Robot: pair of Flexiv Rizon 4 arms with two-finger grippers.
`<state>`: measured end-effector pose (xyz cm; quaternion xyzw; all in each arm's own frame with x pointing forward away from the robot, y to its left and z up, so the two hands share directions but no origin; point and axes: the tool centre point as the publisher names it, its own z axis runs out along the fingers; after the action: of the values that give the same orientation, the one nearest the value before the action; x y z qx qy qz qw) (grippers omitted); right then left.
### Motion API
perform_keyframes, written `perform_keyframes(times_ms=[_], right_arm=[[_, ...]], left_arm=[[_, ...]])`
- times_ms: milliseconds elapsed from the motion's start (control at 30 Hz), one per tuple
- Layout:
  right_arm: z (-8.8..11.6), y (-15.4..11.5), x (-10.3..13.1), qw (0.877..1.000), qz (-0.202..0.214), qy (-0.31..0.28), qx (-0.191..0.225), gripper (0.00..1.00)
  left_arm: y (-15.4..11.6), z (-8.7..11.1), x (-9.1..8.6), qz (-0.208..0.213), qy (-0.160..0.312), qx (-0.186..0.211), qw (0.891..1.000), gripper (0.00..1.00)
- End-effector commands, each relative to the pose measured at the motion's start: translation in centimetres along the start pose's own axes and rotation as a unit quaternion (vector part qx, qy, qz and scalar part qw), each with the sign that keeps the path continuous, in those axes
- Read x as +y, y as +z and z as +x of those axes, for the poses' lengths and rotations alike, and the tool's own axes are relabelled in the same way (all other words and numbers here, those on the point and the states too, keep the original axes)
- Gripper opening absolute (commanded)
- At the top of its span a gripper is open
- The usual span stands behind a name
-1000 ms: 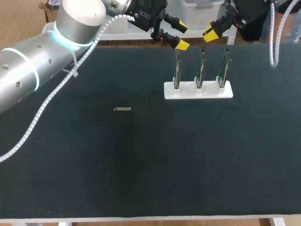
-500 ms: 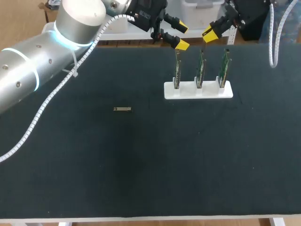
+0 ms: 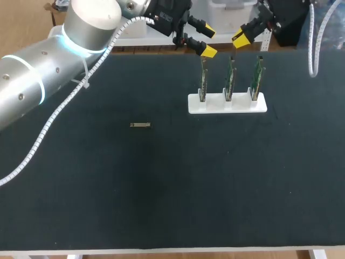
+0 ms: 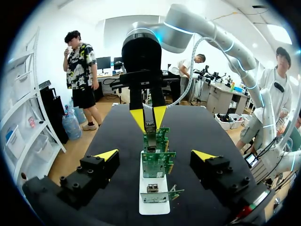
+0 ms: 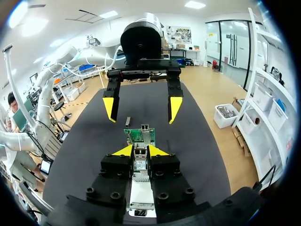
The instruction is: Pick up the optical module with the left hand, and insert it into the network port with the right hand.
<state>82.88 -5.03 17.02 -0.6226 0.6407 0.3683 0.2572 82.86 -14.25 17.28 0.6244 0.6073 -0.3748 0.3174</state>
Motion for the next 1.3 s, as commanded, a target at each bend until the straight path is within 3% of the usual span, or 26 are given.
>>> perform_keyframes(times_ms=[33,1300], right_arm=[[-0.11,-0.06,-0.82,0.981,-0.193,0.000,0.000,0.00],[0.26,0.09,-0.81,0.981,-0.191,-0.010,0.010,0.00]], left_arm=[[-0.02,0.05,-0.25,-0.003,0.001,0.000,1.000,1.00],[-0.02,0.05,-0.25,-0.003,0.001,0.000,1.000,1.00]])
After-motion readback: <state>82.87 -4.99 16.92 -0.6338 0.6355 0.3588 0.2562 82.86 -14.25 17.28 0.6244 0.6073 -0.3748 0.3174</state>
